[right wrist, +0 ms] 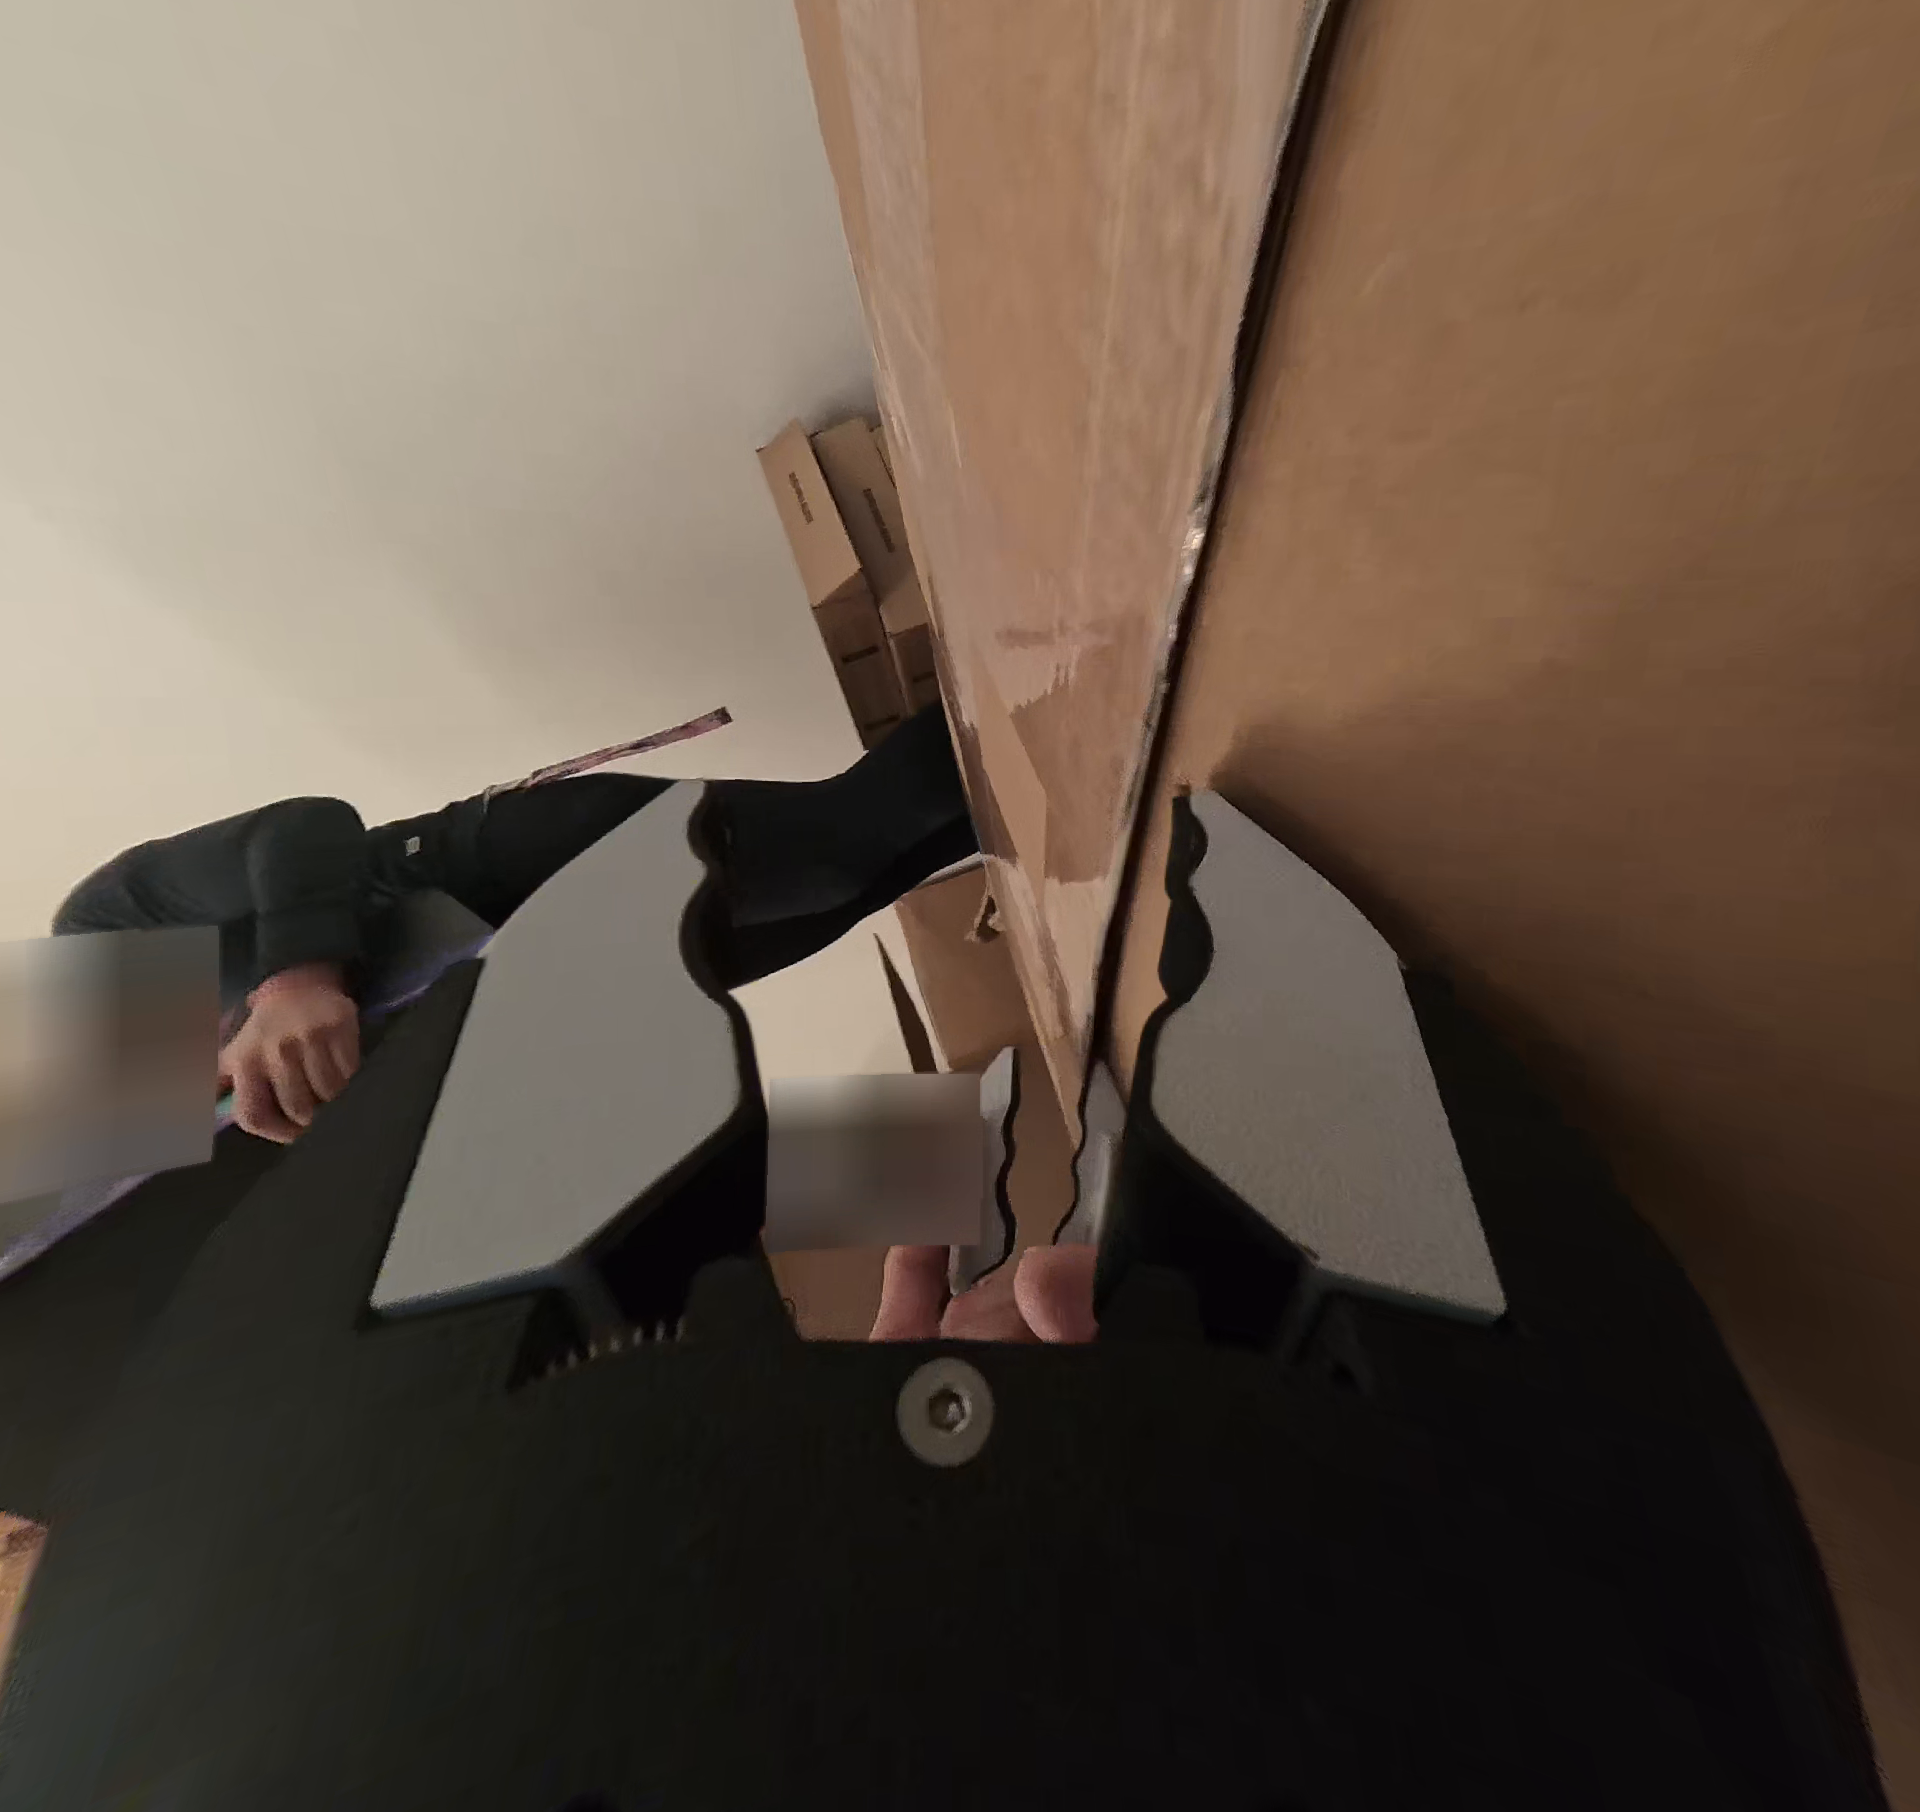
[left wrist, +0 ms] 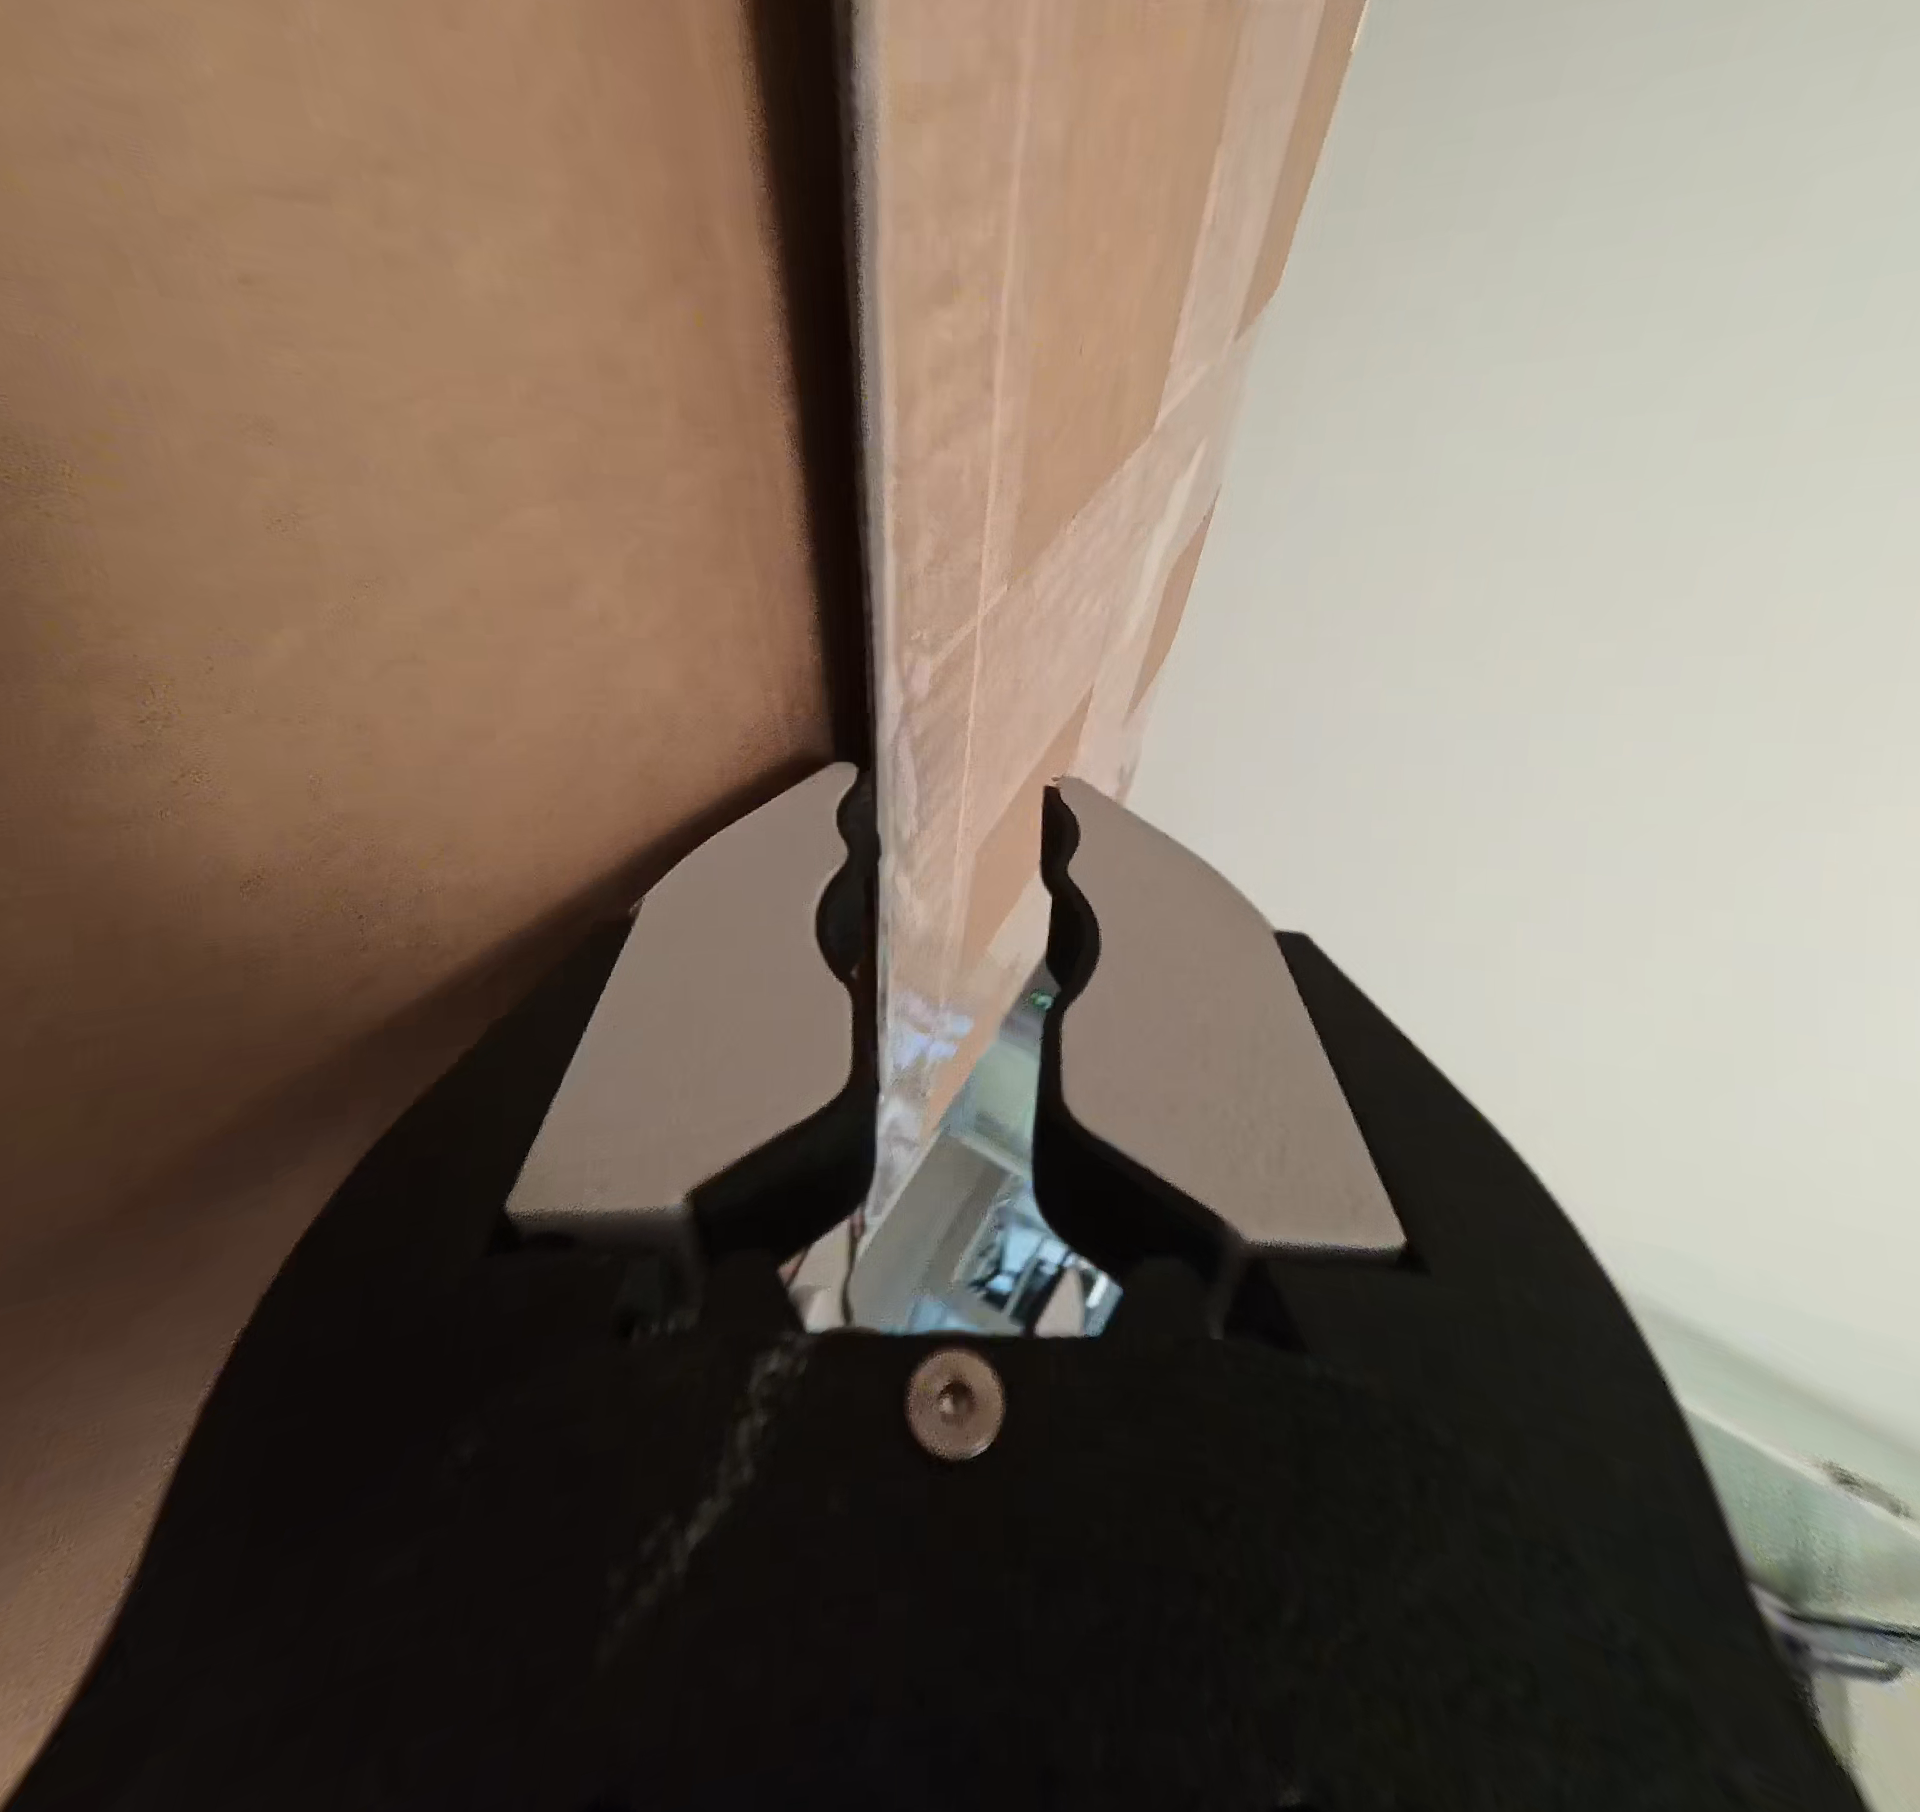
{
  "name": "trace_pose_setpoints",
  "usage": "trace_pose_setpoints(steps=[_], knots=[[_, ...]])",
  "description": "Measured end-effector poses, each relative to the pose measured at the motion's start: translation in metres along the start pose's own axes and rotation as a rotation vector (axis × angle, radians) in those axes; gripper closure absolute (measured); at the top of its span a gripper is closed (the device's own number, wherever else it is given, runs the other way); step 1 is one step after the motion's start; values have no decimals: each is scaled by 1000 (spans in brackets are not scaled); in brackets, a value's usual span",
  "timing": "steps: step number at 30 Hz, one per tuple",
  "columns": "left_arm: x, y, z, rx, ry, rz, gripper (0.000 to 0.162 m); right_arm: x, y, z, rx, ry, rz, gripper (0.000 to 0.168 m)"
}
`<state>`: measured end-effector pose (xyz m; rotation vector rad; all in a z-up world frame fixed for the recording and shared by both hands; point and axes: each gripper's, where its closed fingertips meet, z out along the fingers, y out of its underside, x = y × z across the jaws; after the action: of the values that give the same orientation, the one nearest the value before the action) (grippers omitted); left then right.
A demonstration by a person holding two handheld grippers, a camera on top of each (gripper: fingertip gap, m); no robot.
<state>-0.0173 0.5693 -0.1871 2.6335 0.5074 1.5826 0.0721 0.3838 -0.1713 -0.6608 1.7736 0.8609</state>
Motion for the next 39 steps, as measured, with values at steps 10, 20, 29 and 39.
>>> trace_pose_setpoints(steps=[10,20,29,39], knots=[[-3,-5,9,39,55,-66,147,-6,3,18,43,-11,-64,82],[6,-12,22,106,85,-142,148,7,-4,20,157,9,-25,113],[14,-10,19,119,83,-142,152,27,-4,26,140,265,-236,148],[29,-5,13,96,20,-102,153,21,-4,28,45,164,-260,162]])
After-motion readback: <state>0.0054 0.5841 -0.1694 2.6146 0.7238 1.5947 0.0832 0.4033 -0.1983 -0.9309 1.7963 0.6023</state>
